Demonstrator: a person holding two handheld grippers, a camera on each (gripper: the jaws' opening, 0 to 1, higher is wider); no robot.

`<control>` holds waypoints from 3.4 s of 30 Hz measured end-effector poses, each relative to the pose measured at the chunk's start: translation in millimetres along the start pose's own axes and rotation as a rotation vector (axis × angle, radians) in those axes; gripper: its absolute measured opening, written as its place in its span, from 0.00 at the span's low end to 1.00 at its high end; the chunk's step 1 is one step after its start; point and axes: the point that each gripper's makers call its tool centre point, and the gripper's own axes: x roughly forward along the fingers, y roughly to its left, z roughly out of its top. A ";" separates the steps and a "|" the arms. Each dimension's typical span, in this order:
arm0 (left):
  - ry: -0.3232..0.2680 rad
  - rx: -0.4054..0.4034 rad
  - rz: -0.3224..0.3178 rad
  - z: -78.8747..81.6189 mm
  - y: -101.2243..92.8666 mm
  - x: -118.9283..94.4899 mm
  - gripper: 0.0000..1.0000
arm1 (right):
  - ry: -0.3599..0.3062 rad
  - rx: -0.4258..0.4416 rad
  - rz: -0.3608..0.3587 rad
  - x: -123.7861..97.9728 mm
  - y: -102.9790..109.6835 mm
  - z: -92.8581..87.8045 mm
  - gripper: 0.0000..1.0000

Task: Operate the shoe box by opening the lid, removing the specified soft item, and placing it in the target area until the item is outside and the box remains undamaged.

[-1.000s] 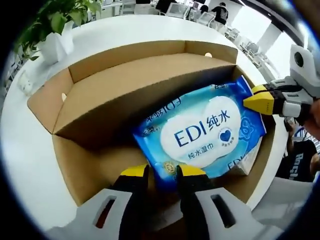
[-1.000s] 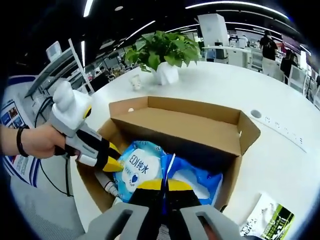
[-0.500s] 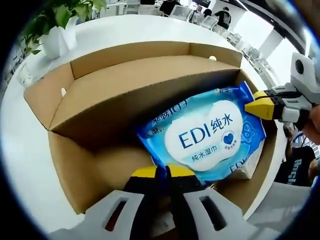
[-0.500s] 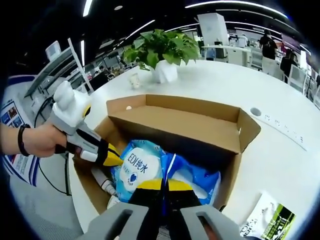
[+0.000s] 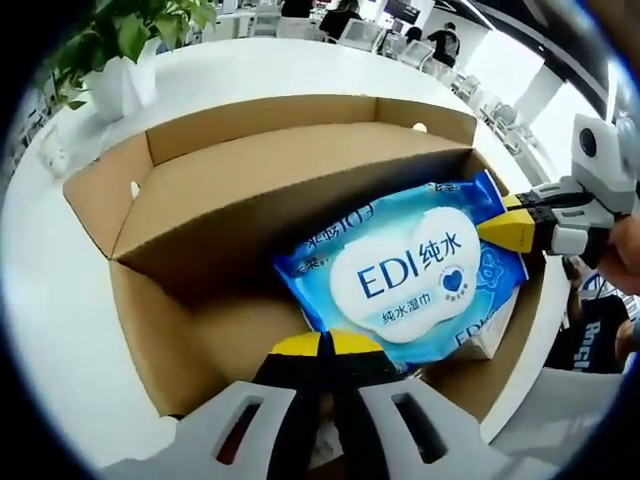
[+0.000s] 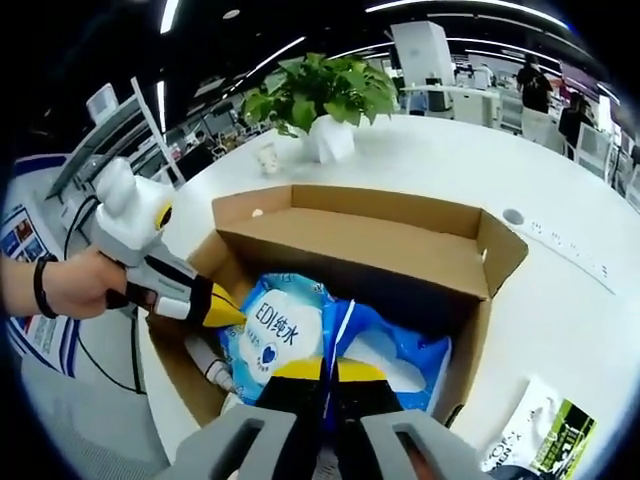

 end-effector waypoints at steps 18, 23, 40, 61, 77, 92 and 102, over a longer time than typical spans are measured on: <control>-0.082 0.048 -0.025 26.9 -25.2 -42.2 0.00 | -0.066 0.020 -0.006 -36.0 4.6 18.7 0.00; -0.098 0.074 -0.039 39.7 -40.1 -47.4 0.00 | -0.080 0.023 -0.024 -52.7 0.2 17.4 0.00; -0.126 0.190 -0.124 68.1 -117.2 -39.6 0.00 | -0.136 0.104 -0.122 -122.9 -44.4 -13.5 0.00; -0.106 0.353 -0.230 89.3 -237.5 -16.9 0.00 | -0.175 0.217 -0.244 -199.3 -113.6 -66.0 0.00; -0.073 0.337 -0.247 89.0 -262.1 7.1 0.00 | -0.143 0.238 -0.244 -199.4 -151.1 -77.9 0.00; -0.026 0.311 -0.238 85.7 -267.6 46.7 0.00 | -0.080 0.238 -0.228 -180.6 -187.3 -93.2 0.00; 0.007 0.312 -0.224 82.8 -262.3 69.9 0.00 | -0.062 0.247 -0.219 -166.9 -198.0 -103.1 0.00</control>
